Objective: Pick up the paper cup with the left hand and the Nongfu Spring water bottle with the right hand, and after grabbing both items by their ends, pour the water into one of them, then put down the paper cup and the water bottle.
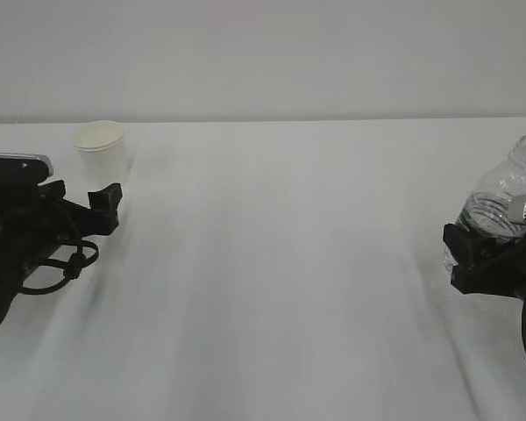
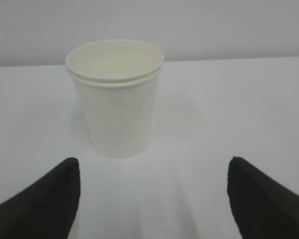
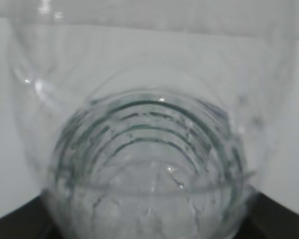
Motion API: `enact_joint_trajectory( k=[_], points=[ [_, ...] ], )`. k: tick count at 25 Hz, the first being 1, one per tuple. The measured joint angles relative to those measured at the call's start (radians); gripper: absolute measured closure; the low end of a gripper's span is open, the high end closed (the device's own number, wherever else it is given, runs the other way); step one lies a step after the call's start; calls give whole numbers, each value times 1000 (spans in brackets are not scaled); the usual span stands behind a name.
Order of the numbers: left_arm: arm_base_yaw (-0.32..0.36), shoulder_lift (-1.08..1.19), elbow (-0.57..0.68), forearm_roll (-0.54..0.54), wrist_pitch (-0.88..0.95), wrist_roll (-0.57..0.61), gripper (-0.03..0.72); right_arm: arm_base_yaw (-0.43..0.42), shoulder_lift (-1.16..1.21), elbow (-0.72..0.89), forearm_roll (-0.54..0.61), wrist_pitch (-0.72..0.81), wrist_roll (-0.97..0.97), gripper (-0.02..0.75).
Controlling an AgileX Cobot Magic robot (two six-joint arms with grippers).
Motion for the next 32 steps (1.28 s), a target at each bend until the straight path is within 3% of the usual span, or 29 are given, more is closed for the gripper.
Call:
enact_joint_trajectory(
  k=[12, 22, 32],
  points=[
    [1, 171, -171, -106, 0, 0, 3, 0, 0, 0, 0, 0, -16, 283],
    [27, 246, -278, -104, 0, 0, 14, 0, 0, 0, -2, 0, -21, 283],
    [63, 315, -398, -25, -1, -2, 15, 0, 0, 0, -2, 0, -21, 283]
  ],
)
